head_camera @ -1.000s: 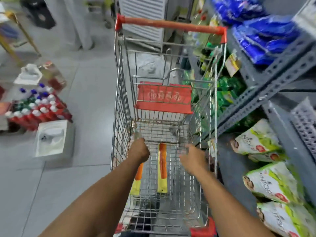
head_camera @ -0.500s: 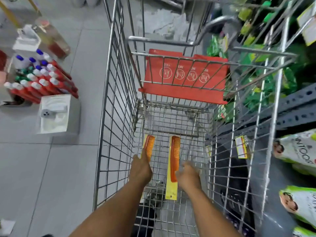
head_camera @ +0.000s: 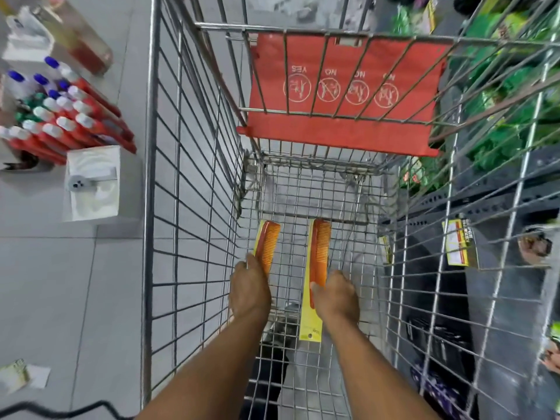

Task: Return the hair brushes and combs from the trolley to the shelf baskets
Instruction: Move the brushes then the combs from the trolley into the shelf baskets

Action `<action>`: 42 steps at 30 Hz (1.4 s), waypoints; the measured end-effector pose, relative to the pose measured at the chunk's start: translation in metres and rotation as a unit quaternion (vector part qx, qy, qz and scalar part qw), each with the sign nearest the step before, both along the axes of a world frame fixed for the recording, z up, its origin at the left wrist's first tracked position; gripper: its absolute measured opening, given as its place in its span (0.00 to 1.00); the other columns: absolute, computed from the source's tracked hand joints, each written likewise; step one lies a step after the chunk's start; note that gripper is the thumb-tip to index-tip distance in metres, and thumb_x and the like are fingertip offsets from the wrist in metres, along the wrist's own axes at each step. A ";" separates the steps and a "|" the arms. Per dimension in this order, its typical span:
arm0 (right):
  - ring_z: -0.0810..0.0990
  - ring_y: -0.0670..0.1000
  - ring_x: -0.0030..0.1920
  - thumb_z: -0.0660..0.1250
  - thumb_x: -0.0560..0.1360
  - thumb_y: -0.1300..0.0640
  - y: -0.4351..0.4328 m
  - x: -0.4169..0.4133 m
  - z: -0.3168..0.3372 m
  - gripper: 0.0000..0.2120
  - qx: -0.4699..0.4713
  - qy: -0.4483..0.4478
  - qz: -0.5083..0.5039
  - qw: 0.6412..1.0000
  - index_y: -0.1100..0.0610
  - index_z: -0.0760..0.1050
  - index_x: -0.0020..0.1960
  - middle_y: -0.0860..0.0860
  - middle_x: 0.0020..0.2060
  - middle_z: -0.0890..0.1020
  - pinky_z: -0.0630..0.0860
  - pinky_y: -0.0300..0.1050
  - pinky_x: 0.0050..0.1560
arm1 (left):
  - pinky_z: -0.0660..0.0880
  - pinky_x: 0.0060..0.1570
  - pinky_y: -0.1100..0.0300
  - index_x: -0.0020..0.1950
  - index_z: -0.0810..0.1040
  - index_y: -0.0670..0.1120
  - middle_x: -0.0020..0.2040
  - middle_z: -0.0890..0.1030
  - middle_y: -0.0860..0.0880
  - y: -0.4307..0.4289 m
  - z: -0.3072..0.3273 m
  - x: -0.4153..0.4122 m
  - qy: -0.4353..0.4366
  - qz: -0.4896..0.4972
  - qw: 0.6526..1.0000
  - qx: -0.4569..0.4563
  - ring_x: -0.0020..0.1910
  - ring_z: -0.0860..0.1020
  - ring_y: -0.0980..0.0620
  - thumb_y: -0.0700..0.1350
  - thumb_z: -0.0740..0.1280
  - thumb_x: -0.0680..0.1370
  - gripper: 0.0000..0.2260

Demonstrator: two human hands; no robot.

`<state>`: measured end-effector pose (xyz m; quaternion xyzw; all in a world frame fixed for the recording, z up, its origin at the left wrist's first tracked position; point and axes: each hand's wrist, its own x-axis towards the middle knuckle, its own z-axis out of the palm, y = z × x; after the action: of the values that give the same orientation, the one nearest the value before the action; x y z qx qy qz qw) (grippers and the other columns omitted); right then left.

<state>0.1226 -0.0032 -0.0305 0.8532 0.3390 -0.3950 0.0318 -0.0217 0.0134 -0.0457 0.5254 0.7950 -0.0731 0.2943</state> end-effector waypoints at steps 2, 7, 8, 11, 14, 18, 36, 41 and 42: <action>0.80 0.60 0.48 0.69 0.74 0.50 0.000 -0.001 -0.002 0.14 -0.003 -0.002 -0.012 1.000 0.59 0.74 0.53 0.57 0.49 0.81 0.79 0.51 0.45 | 0.76 0.44 0.47 0.67 0.67 0.40 0.55 0.77 0.40 0.003 0.006 0.003 0.015 0.000 1.000 -0.007 0.53 0.76 0.41 0.40 0.67 0.77 0.20; 0.81 0.61 0.46 0.70 0.74 0.53 0.002 -0.003 -0.005 0.13 0.003 -0.003 -0.031 0.999 0.60 0.74 0.52 0.58 0.48 0.81 0.75 0.48 0.41 | 0.78 0.45 0.49 0.54 0.75 0.42 0.51 0.79 0.43 0.011 0.009 0.005 -0.018 0.040 0.999 -0.020 0.48 0.78 0.44 0.43 0.71 0.75 0.11; 0.81 0.60 0.45 0.70 0.73 0.54 0.002 -0.003 -0.006 0.12 0.005 0.002 -0.040 0.999 0.60 0.74 0.51 0.58 0.47 0.81 0.75 0.47 0.39 | 0.79 0.45 0.49 0.52 0.76 0.42 0.49 0.80 0.44 0.011 0.008 0.004 -0.032 0.048 0.998 -0.018 0.46 0.79 0.44 0.43 0.71 0.74 0.10; 0.81 0.58 0.41 0.70 0.73 0.55 0.003 -0.002 -0.006 0.08 0.006 0.030 -0.070 0.997 0.59 0.75 0.47 0.56 0.44 0.82 0.71 0.43 0.34 | 0.78 0.44 0.51 0.51 0.76 0.44 0.47 0.82 0.46 0.009 0.008 0.001 -0.065 0.075 0.995 -0.025 0.45 0.80 0.45 0.45 0.70 0.76 0.08; 0.78 0.55 0.35 0.69 0.74 0.56 0.001 0.002 -0.004 0.11 0.017 0.057 -0.096 0.994 0.54 0.71 0.35 0.53 0.35 0.78 0.67 0.40 0.29 | 0.79 0.41 0.53 0.51 0.77 0.45 0.45 0.83 0.47 0.006 0.011 -0.002 -0.119 0.111 0.986 -0.019 0.41 0.81 0.48 0.47 0.68 0.77 0.07; 0.79 0.54 0.34 0.66 0.74 0.55 -0.005 0.009 0.010 0.13 0.021 0.081 -0.137 0.987 0.54 0.70 0.32 0.52 0.35 0.81 0.72 0.41 0.31 | 0.71 0.26 0.66 0.54 0.78 0.43 0.45 0.82 0.46 0.005 0.022 -0.001 -0.186 0.158 0.970 -0.021 0.34 0.78 0.56 0.47 0.67 0.78 0.09; 0.78 0.49 0.30 0.66 0.73 0.61 -0.025 0.036 0.166 0.04 0.228 0.200 -0.279 0.911 0.60 0.79 0.41 0.51 0.31 0.81 0.74 0.44 0.33 | 0.76 0.33 0.54 0.44 0.82 0.39 0.32 0.82 0.45 0.028 0.166 0.028 -0.431 0.158 0.886 0.061 0.27 0.78 0.48 0.41 0.72 0.74 0.04; 0.75 0.49 0.27 0.65 0.70 0.59 -0.059 0.039 0.230 0.07 0.302 0.215 -0.293 0.881 0.63 0.78 0.38 0.51 0.27 0.79 0.69 0.46 0.33 | 0.77 0.26 0.56 0.35 0.79 0.41 0.30 0.81 0.44 0.006 0.239 0.039 -0.468 0.098 0.873 0.093 0.25 0.78 0.52 0.37 0.72 0.73 0.07; 0.75 0.49 0.29 0.66 0.71 0.58 -0.064 0.041 0.243 0.08 0.317 0.219 -0.294 0.875 0.64 0.78 0.40 0.51 0.28 0.79 0.68 0.45 0.34 | 0.75 0.25 0.59 0.34 0.79 0.41 0.30 0.81 0.43 0.003 0.253 0.042 -0.475 0.088 0.869 0.102 0.24 0.78 0.54 0.37 0.72 0.73 0.08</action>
<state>0.1636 -0.0676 0.2121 0.7698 0.1778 -0.4344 -0.4326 0.0200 0.0165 0.2069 0.4514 0.6050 0.2931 0.5868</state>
